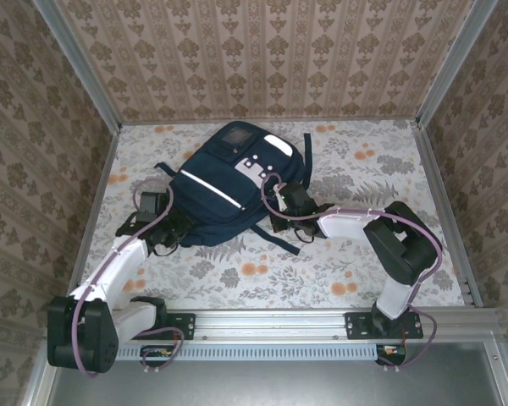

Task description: Pack the student bag

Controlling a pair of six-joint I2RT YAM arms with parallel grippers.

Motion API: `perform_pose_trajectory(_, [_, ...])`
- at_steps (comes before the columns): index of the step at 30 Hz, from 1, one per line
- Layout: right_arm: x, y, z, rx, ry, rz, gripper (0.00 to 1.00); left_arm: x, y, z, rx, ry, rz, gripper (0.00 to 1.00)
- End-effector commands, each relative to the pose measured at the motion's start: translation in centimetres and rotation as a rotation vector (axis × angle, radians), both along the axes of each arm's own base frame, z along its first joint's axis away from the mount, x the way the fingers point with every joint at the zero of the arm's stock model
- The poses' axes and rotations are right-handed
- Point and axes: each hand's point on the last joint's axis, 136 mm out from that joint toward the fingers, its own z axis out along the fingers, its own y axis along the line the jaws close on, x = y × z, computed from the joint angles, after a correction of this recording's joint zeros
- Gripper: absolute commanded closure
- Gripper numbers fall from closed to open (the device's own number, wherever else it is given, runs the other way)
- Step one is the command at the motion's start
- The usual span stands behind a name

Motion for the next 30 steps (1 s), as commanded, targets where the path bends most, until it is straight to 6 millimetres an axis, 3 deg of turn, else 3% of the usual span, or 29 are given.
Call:
perform_pose_trajectory(1, [1.6,-4.6,1.1,-0.069,-0.017,-0.174,0.98,1.0,-2.0,2.6,0.038,-0.114,-0.110,0.56])
perform_pose_trajectory(5, [1.3,-6.2,0.9,-0.071,0.007,-0.214,0.89,0.3,-3.9,5.6,0.037,-0.205,-0.221,0.34])
perform_pose_trajectory(8, [1.1,-7.8,0.5,-0.077,0.029,-0.251,0.86,-0.5,-3.7,7.9,0.060,-0.284,-0.279,0.18])
perform_pose_trajectory(10, [1.2,-9.4,0.5,-0.089,0.037,-0.285,0.86,-0.8,-3.1,9.1,0.100,-0.328,-0.298,0.01])
perform_pose_trajectory(14, [2.6,-13.6,1.3,-0.082,0.048,-0.400,0.85,-0.1,-1.7,10.0,0.126,-0.358,-0.262,0.00])
perform_pose_trajectory(20, [4.4,-16.6,1.7,-0.054,0.072,-0.486,0.83,2.2,-1.4,8.5,0.122,-0.285,-0.233,0.00])
perform_pose_trajectory(23, [4.8,-17.2,1.9,-0.036,0.079,-0.520,0.74,3.0,-1.9,8.1,0.096,-0.274,-0.236,0.00])
perform_pose_trajectory(27, [4.8,-17.5,2.4,-0.037,0.068,-0.542,0.73,3.5,-2.2,8.9,0.092,-0.323,-0.253,0.00])
perform_pose_trajectory(30, [4.8,-17.8,3.4,-0.034,0.046,-0.559,0.64,3.8,-2.6,10.0,0.067,-0.401,-0.280,0.00])
